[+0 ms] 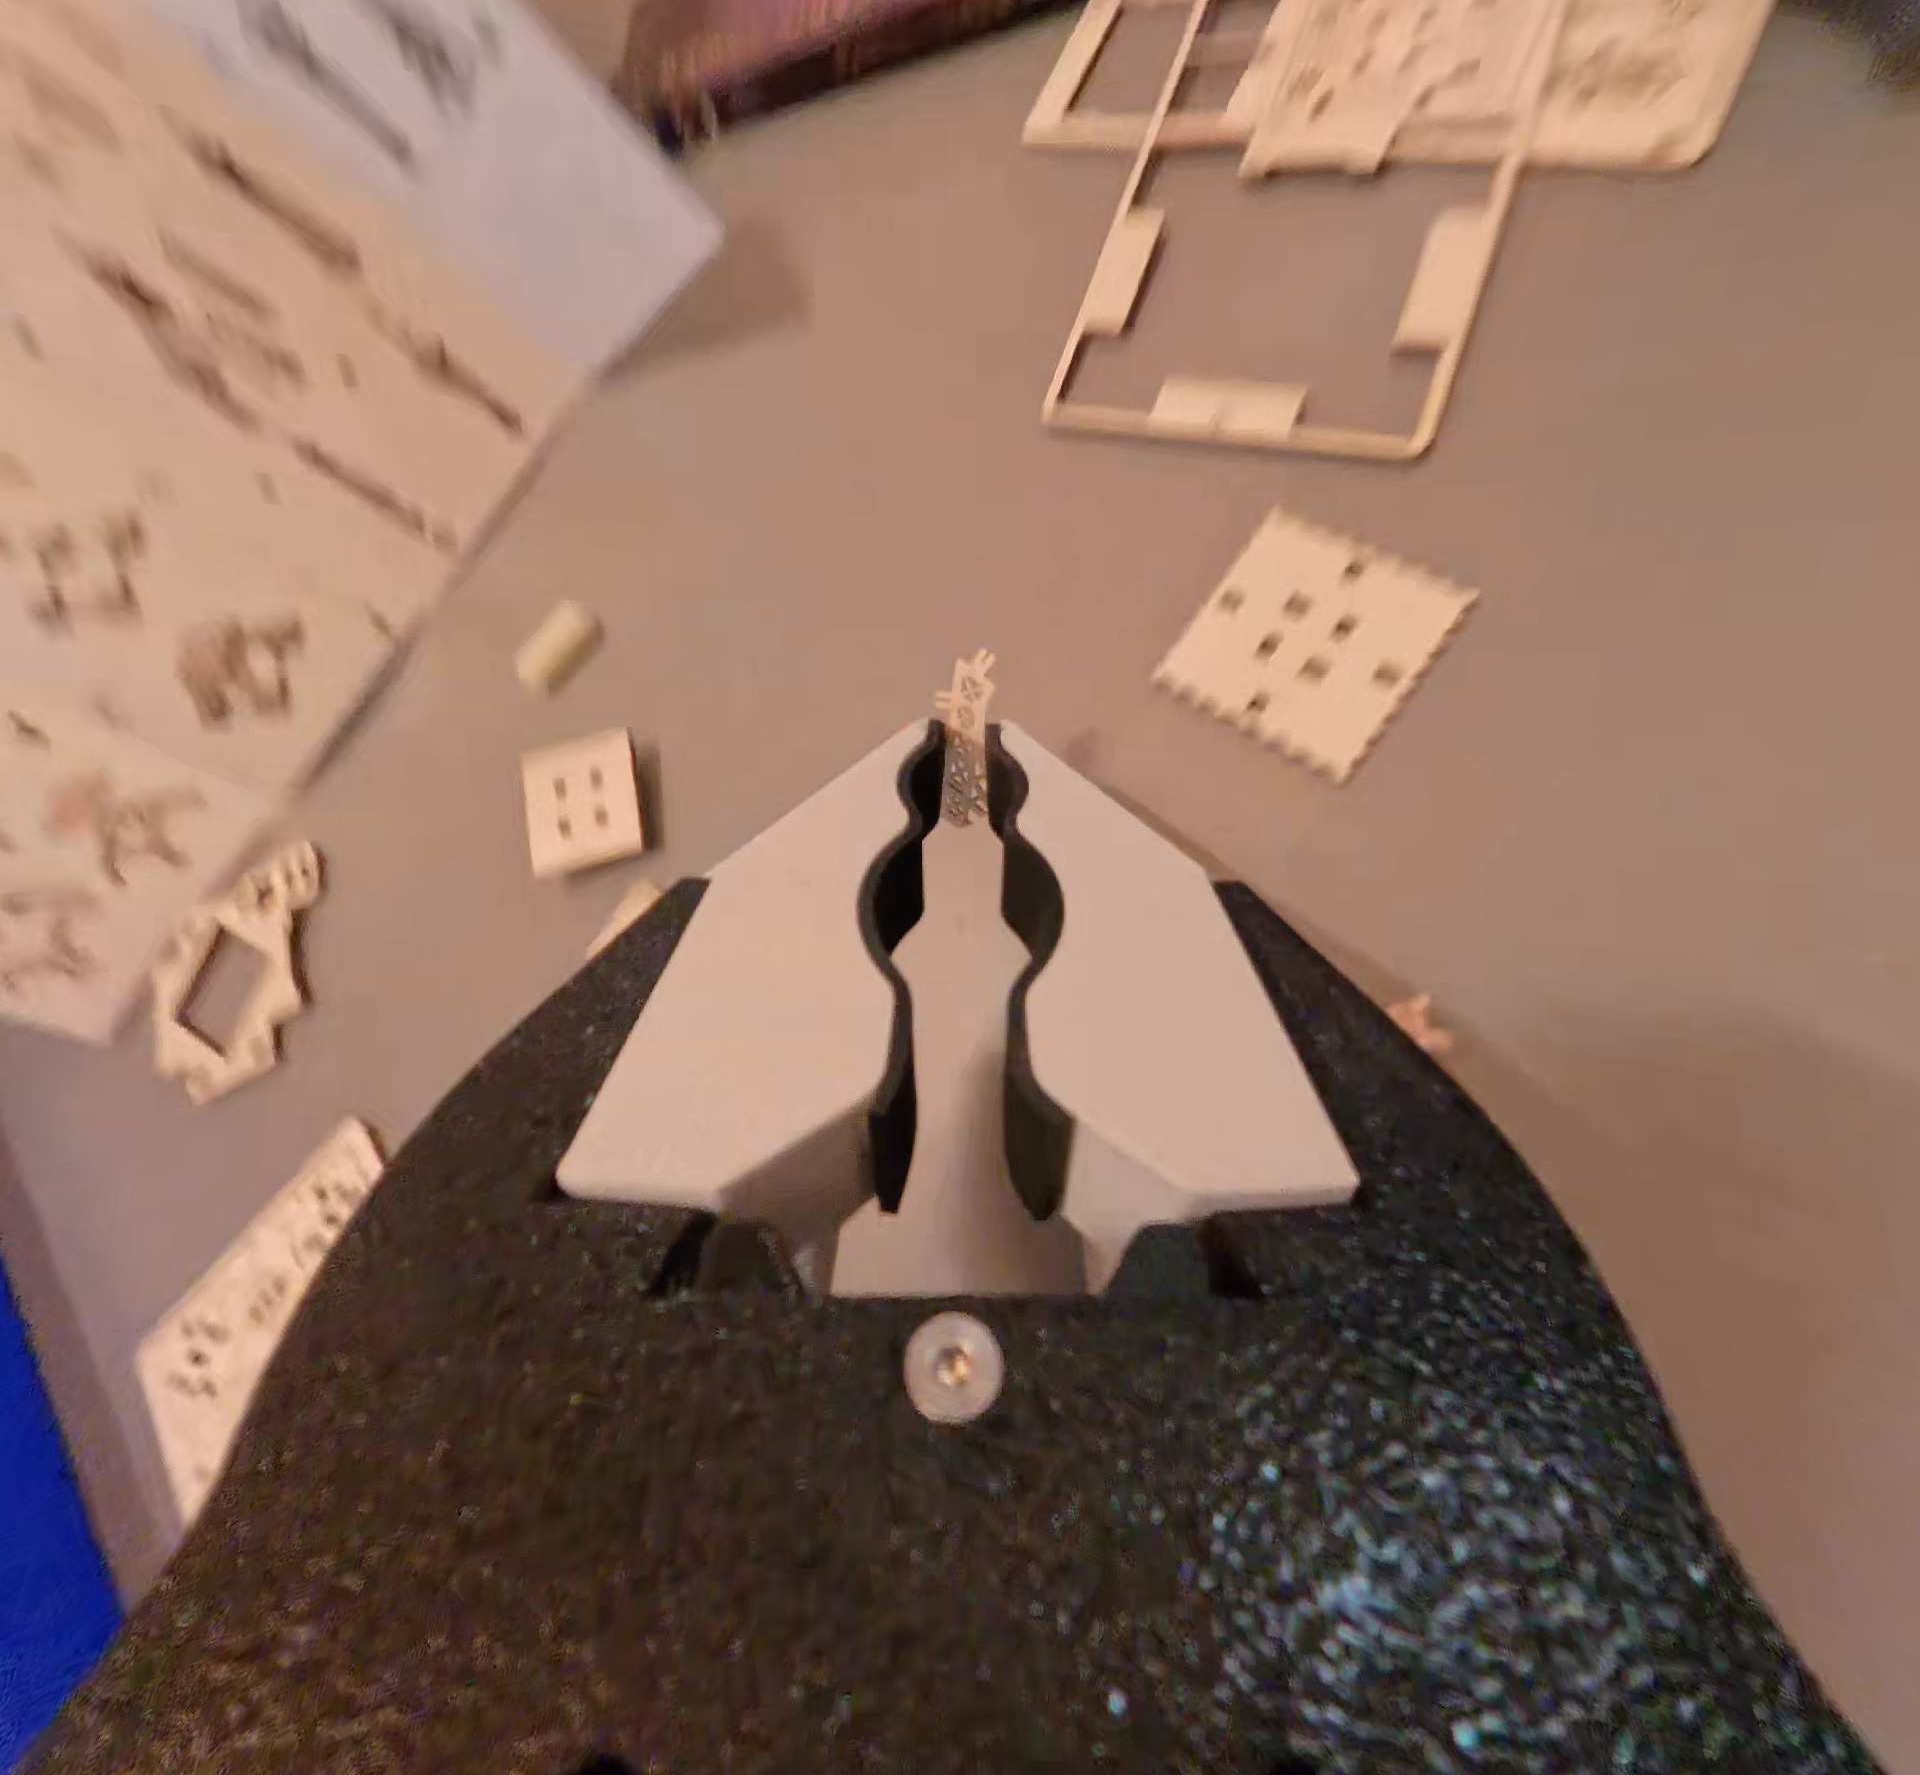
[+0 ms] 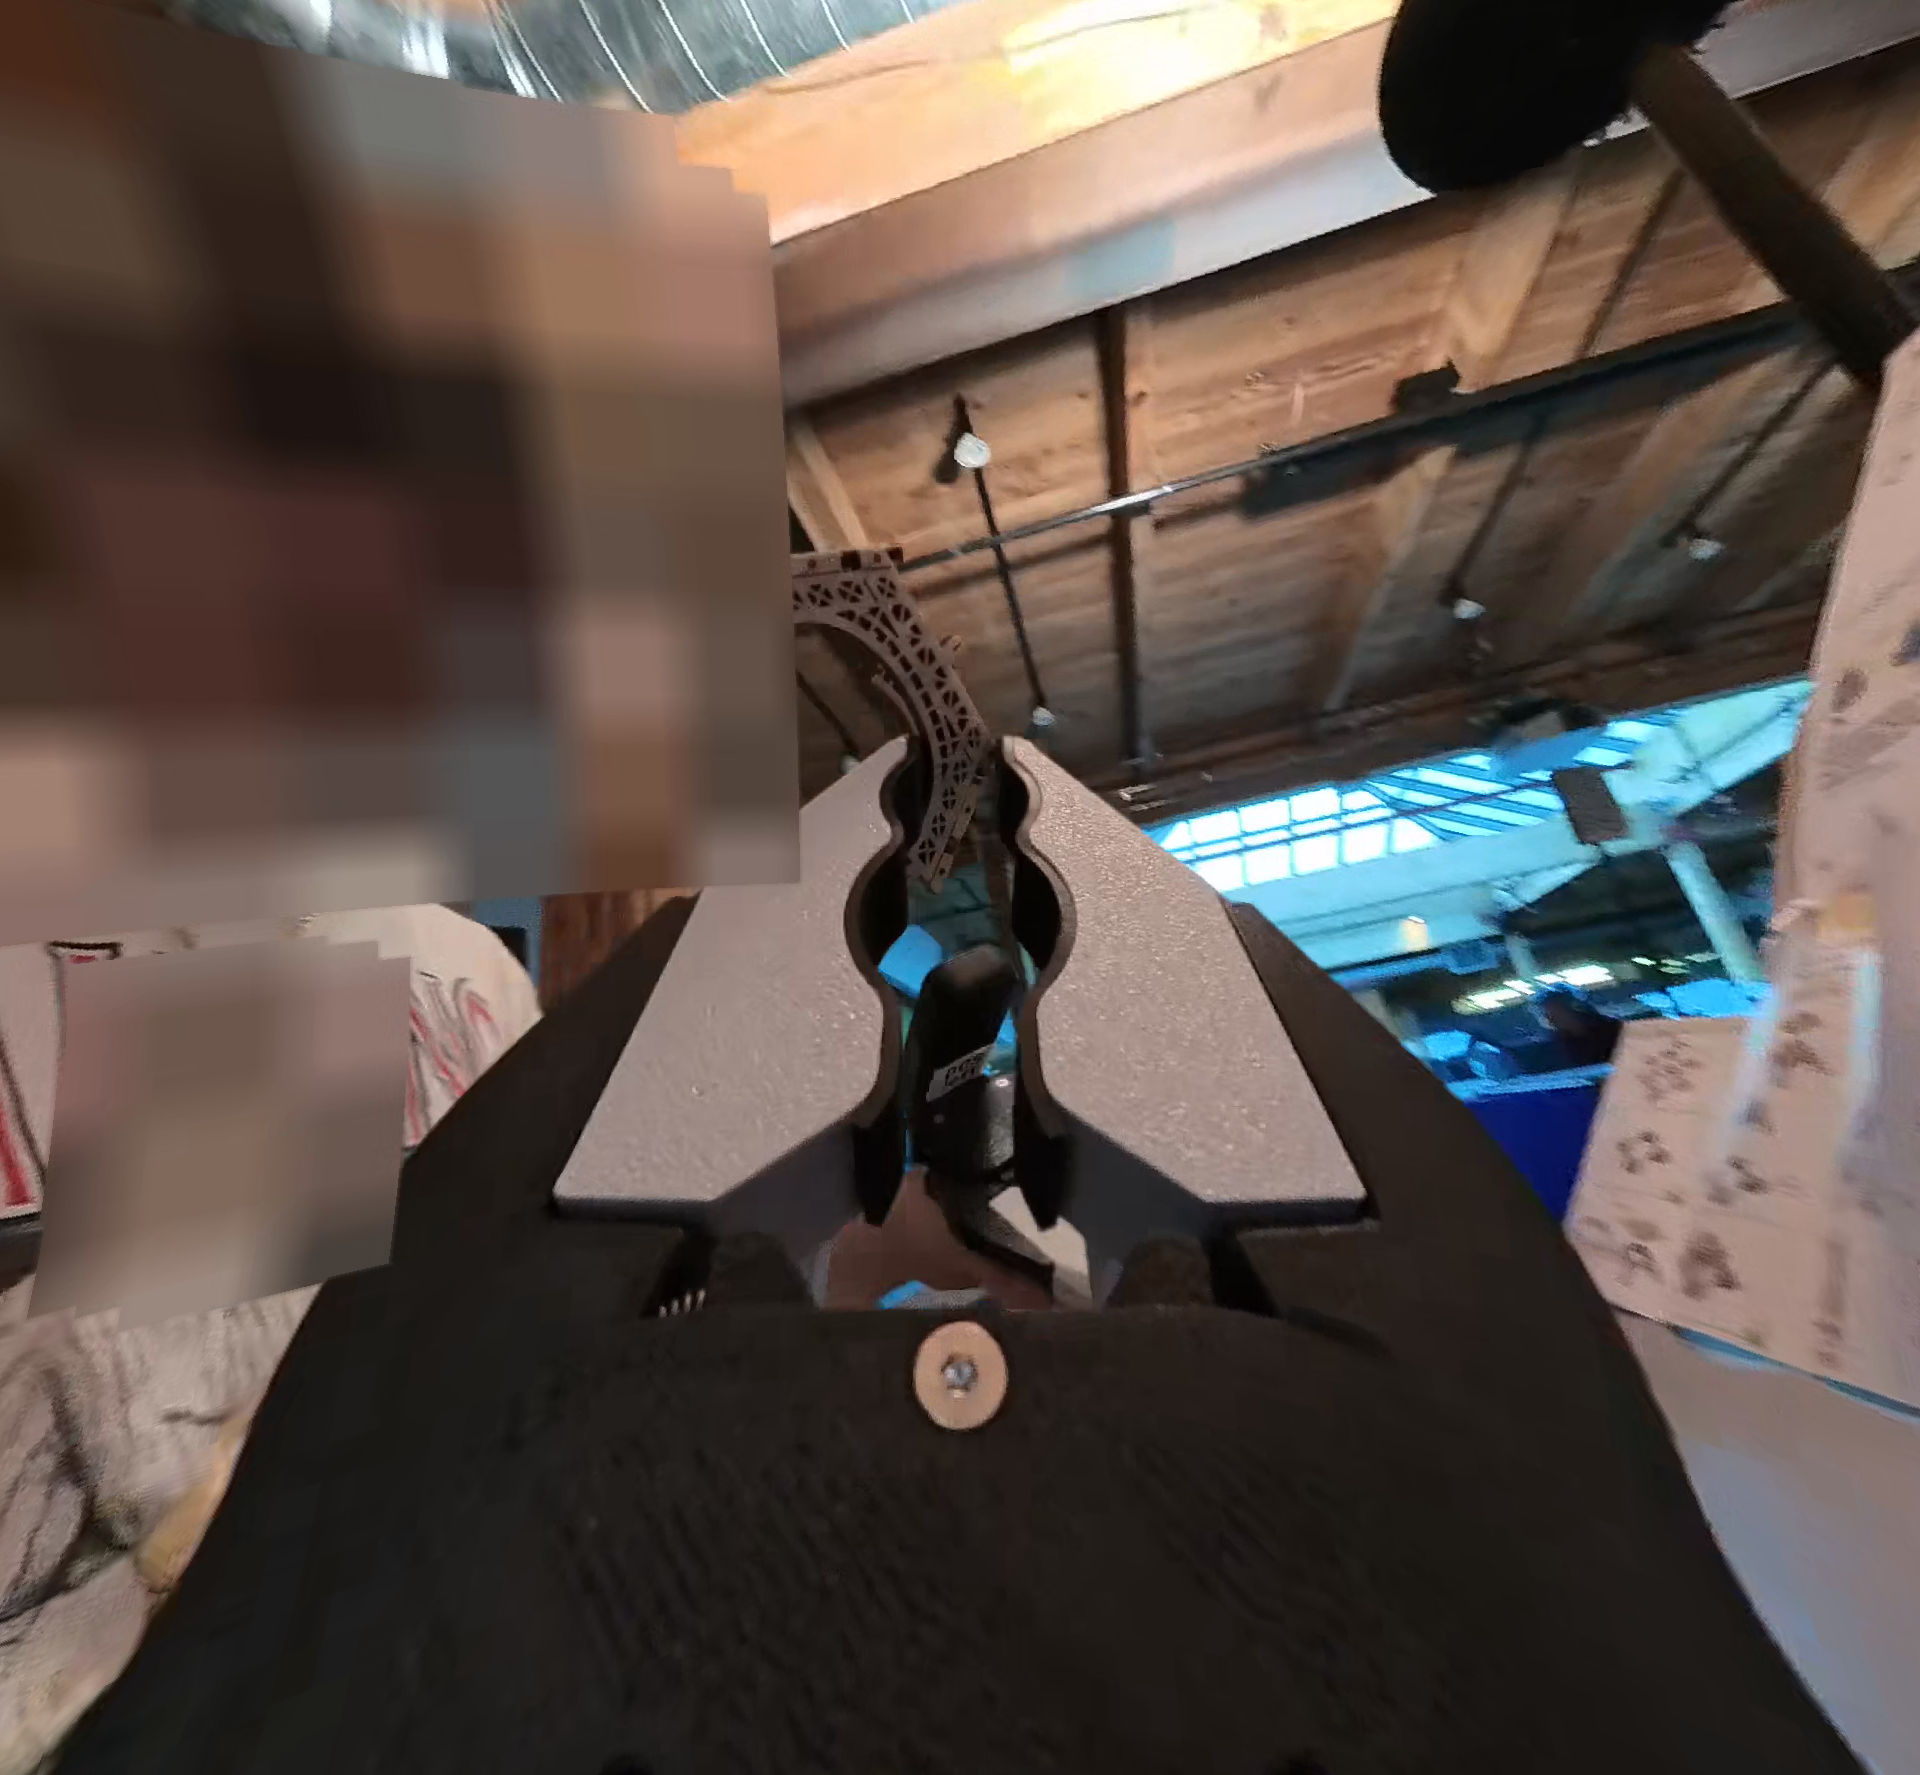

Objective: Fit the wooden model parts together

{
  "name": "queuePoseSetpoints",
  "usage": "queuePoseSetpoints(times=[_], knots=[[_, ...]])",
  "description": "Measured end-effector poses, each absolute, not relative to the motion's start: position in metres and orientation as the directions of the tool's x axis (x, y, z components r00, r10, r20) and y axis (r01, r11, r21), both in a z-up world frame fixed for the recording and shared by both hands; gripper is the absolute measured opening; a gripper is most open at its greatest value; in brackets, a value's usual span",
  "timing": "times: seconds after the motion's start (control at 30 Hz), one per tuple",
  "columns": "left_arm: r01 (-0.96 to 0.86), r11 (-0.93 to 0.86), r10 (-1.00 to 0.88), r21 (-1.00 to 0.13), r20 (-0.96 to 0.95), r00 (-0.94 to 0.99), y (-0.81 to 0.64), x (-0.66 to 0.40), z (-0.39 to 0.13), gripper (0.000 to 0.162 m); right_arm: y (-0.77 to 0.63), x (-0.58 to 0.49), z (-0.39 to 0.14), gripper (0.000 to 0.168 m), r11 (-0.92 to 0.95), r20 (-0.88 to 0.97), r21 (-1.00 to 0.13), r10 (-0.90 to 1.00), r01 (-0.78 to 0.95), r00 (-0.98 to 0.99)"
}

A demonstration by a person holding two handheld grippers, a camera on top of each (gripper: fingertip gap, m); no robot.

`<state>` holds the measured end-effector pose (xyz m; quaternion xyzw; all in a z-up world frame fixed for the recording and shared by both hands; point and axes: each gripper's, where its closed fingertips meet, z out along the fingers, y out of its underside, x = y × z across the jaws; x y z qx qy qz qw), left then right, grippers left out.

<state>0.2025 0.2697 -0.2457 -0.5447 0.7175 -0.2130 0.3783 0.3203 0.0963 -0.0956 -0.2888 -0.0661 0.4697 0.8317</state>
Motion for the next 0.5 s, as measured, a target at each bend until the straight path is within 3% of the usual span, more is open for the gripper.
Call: queuePoseSetpoints(times=[0.03, 0.17, 0.23, 0.3, 0.5], knots=[[-0.646, 0.277, -0.955, -0.711, -0.278, -0.103, 0.278, 0.195, -0.257, 0.005, 0.1, 0.322, -0.099, 0.01, 0.41, -0.174, -0.562, 0.79, -0.718, 0.588], [-0.649, 0.186, -0.981, -0.738, -0.176, -0.08, 0.284, 0.183, -0.27, 0.008, 0.112, 0.33, -0.108, 0.01, 0.467, -0.214, -0.618, 0.674, -0.632, 0.707], [-0.664, 0.174, -0.984, -0.727, -0.152, -0.091, 0.284, 0.177, -0.275, 0.028, 0.115, 0.338, -0.11, 0.01, 0.501, -0.23, -0.643, 0.595, -0.579, 0.77], [-0.665, 0.158, -0.987, -0.73, -0.145, -0.074, 0.288, 0.17, -0.274, 0.037, 0.116, 0.345, -0.11, 0.01, 0.523, -0.237, -0.66, 0.536, -0.539, 0.81], [-0.637, 0.014, -0.997, -0.771, -0.06, 0.05, 0.307, 0.118, -0.262, 0.036, 0.111, 0.375, -0.112, 0.01, 0.548, -0.226, -0.749, 0.318, -0.373, 0.921]])
